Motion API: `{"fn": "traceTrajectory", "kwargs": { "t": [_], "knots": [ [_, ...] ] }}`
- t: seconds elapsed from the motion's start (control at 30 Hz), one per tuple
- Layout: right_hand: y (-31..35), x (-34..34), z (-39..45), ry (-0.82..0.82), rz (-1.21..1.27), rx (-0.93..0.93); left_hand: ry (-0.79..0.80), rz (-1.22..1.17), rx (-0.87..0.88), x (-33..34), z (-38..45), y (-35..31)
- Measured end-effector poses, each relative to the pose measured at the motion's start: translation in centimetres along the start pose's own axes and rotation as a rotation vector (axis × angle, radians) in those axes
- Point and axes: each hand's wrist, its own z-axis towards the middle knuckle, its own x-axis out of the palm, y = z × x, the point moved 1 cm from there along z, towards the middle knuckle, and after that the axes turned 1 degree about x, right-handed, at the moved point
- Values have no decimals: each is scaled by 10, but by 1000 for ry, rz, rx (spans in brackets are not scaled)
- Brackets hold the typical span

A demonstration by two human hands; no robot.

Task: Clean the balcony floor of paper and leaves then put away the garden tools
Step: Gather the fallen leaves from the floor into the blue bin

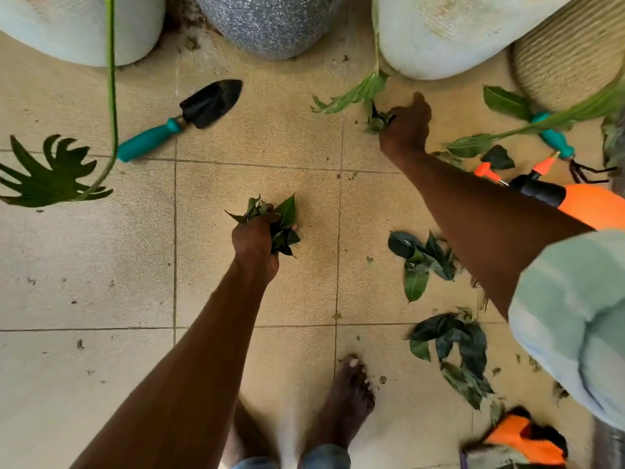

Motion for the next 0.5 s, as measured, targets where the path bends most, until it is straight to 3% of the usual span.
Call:
{"fn": "traceTrajectory", "kwargs": {
  "t": [0.07, 0.23, 0.4, 0.5],
  "knots": [
    [-5, 6, -6, 147, -92, -144, -22, 2, 7, -2, -1, 1],
    [-9, 11, -102, 80, -69, -455, -86, -53, 32, -21, -13, 4],
    [-5, 9, -187, 174, 86, -361, -167, -103, 23, -58, -37, 6],
    [16, 15, -236, 293, 150, -577, -208, -112, 1, -84, -47, 9]
  ]
}}
